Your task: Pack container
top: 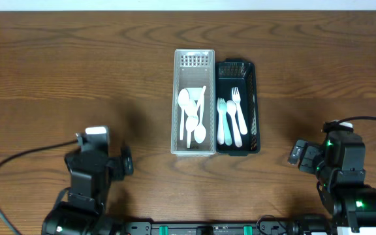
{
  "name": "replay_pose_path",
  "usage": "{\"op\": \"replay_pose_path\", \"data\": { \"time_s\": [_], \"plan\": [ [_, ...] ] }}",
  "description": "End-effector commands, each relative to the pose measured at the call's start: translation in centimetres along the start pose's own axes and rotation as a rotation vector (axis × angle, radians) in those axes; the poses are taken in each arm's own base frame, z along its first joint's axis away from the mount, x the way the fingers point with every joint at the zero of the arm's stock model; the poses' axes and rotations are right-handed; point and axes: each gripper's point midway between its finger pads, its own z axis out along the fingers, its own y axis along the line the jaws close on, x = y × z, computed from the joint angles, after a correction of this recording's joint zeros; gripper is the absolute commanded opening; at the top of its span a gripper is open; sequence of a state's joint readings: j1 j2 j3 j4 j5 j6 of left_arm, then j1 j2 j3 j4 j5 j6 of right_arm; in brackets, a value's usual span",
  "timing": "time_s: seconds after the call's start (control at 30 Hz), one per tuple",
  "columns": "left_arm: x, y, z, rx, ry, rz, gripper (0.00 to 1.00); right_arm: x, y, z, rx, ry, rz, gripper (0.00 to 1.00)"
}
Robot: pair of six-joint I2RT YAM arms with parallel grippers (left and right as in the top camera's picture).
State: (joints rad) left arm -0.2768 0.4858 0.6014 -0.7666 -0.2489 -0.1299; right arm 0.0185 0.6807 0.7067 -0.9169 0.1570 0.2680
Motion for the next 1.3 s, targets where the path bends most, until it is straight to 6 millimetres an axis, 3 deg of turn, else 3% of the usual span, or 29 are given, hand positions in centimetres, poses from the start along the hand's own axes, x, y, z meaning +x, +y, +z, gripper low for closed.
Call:
{"op": "replay_pose_path", "data": {
  "time_s": [0.0,0.13,0.2,0.83,0.93,1.13,1.27],
  "plan": [
    [2.8,0.7,0.5,-0.038,0.078,0.040,0.98,0.0,-0.4,0.0,0.020,-0.011,0.020,0.99],
    [5.8,1.4,0.4,-0.063,0.207,0.083,0.98,0.0,-0.4,0.0,0.020,-0.009,0.020,0.99],
    [6.2,1.5,0.3,-0.066,0.224,0.089,0.98,0.0,-0.4,0.0,0.020,-0.009,0.019,0.99],
    [6.2,1.5,0.3,-0.067,0.226,0.089,0.98,0.0,-0.5,-0.1,0.020,-0.011,0.020,0.99],
    [6.2,1.5,0.3,-0.067,0.226,0.090,0.98,0.7,-1.3,-0.9,0.046,-0.017,0.011,0.99],
    [6.2,1.5,0.3,-0.067,0.226,0.090,0.98,1.1,-1.2,-3.1,-0.048,-0.243,0.049,0.99],
    [6.2,1.5,0.3,-0.067,0.226,0.090,0.98,0.4,-0.4,-2.1,-0.118,-0.421,0.062,0.99]
  ]
}}
